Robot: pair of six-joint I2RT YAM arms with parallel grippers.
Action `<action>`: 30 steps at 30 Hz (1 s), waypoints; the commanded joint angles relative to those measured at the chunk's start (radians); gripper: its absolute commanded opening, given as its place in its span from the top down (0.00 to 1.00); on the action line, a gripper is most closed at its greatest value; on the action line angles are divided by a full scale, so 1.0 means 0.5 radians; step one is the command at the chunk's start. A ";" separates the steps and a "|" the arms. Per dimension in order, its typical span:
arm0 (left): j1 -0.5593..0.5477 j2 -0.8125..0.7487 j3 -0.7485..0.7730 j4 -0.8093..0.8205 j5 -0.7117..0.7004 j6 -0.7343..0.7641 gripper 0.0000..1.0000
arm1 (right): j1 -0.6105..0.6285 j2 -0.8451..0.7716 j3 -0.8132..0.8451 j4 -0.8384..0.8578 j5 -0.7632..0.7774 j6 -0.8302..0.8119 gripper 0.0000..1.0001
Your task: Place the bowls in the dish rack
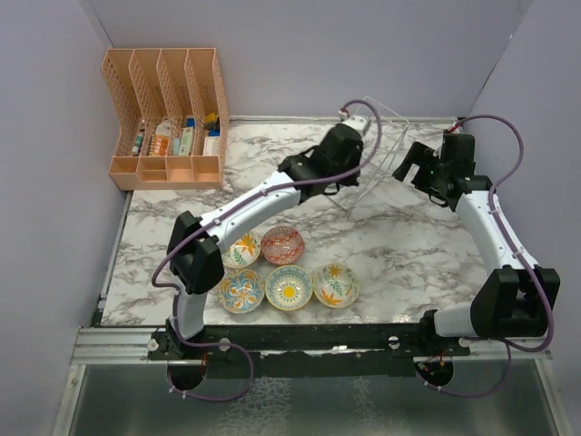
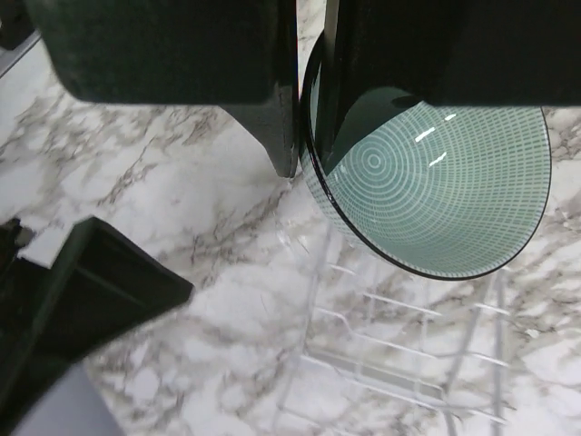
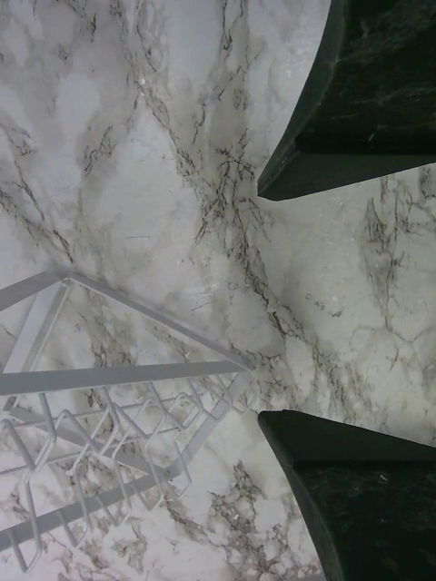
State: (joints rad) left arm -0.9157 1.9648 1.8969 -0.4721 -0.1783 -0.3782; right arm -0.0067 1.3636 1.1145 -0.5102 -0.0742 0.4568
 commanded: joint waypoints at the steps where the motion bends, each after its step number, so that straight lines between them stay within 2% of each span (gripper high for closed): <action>1: 0.293 -0.265 -0.170 0.314 0.235 -0.360 1.00 | -0.008 0.041 0.152 -0.053 -0.072 0.040 0.02; 5: 0.501 -0.451 -0.519 0.712 0.399 -0.643 1.00 | -0.008 0.077 0.262 -0.083 -0.068 0.030 0.03; 8: 0.611 -0.507 -0.821 1.094 0.546 -1.043 1.00 | -0.008 0.170 0.417 -0.206 -0.136 -0.017 0.03; 10: 0.630 -0.524 -1.051 1.468 0.551 -1.284 1.00 | -0.008 0.251 0.507 -0.264 -0.183 -0.071 0.04; 12: 0.632 -0.525 -1.202 1.697 0.500 -1.421 1.00 | -0.008 0.265 0.506 -0.239 -0.214 -0.110 0.04; 18: 0.606 -0.448 -1.243 2.130 0.376 -1.815 1.00 | -0.008 0.250 0.427 -0.161 -0.361 -0.069 0.04; 24: 0.518 -0.359 -1.337 2.600 0.075 -1.988 1.00 | -0.008 0.224 0.313 -0.087 -0.437 -0.061 0.04; 30: 0.448 -0.130 -1.386 3.094 -0.159 -2.223 1.00 | -0.008 0.238 0.319 -0.084 -0.409 -0.096 0.04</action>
State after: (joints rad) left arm -0.6704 1.8202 1.2152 0.7773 -0.1303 -1.3628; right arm -0.0067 1.4883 1.2579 -0.5758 -0.2623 0.4252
